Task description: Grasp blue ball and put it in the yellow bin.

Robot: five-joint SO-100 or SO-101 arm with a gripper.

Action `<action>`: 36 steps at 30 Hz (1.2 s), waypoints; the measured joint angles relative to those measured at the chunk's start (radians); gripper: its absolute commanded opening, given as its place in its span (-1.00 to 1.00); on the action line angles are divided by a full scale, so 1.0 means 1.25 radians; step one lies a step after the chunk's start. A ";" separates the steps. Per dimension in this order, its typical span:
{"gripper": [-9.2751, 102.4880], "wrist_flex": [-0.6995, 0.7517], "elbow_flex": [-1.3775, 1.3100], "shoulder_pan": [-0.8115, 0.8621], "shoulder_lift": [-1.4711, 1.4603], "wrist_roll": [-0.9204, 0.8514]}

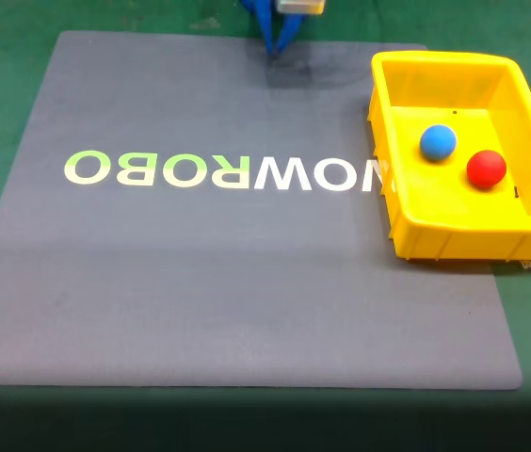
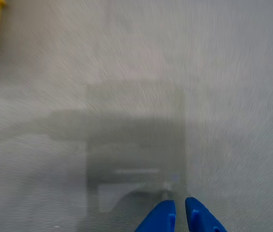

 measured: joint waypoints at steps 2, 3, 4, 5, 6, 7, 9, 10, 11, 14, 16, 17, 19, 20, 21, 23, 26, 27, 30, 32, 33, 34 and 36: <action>-0.83 0.001 0.040 0.011 0.032 -0.007; -0.83 0.001 0.059 0.015 0.039 -0.009; -0.83 0.002 0.066 0.018 0.040 -0.009; -0.83 0.002 0.072 0.020 0.043 -0.009; -0.83 0.002 0.076 0.022 0.045 -0.009; -0.83 0.002 0.088 0.026 0.047 -0.009; -0.83 0.013 0.093 0.034 0.047 -0.009; -0.83 0.023 0.093 0.037 0.047 -0.009; -0.83 0.027 0.093 0.037 0.047 -0.009; -0.83 0.032 0.093 0.039 0.047 -0.009; -0.83 0.036 0.093 0.039 0.047 -0.007; -0.83 0.038 0.093 0.039 0.047 -0.004; -0.83 0.038 0.093 0.039 0.047 -0.002; -0.83 0.039 0.093 0.039 0.047 0.002; -0.83 0.039 0.093 0.039 0.047 0.007; -0.83 0.040 0.093 0.039 0.047 0.018; -0.83 0.045 0.093 0.039 0.047 0.036; -0.83 0.045 0.093 0.039 0.047 0.040; -0.83 0.045 0.093 0.039 0.047 0.061; -0.83 0.045 0.093 0.039 0.047 0.085; -0.83 0.044 0.093 0.039 0.047 0.091; -0.83 0.044 0.093 0.039 0.047 0.096; -0.83 0.044 0.093 0.039 0.047 0.098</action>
